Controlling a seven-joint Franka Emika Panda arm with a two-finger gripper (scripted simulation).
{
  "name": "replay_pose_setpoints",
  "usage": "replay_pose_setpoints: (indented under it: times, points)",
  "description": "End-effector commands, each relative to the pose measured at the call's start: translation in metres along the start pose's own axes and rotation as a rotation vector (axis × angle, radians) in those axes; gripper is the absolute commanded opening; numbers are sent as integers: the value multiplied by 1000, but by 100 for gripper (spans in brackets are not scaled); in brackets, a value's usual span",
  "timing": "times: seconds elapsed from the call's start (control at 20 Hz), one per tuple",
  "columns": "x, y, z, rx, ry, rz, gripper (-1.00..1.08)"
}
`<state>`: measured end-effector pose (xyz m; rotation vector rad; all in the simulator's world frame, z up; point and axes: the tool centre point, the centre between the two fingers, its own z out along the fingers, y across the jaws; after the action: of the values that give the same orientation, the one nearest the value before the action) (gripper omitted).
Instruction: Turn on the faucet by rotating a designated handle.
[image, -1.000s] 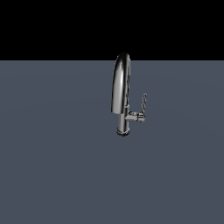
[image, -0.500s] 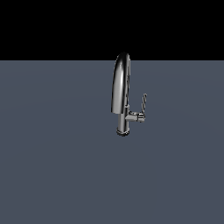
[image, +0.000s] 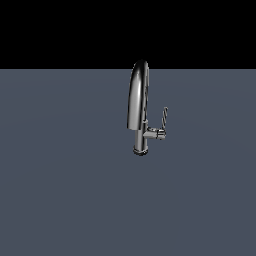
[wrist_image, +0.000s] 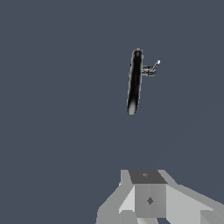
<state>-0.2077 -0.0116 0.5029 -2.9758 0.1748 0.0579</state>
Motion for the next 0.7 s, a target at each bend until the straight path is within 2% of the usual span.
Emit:
replay_pose_setpoints:
  times: [0.0,0.65]
  points:
    - [14,2,2,33,-29,39,-100]
    - [91,23,24,235,-201,265,-100]
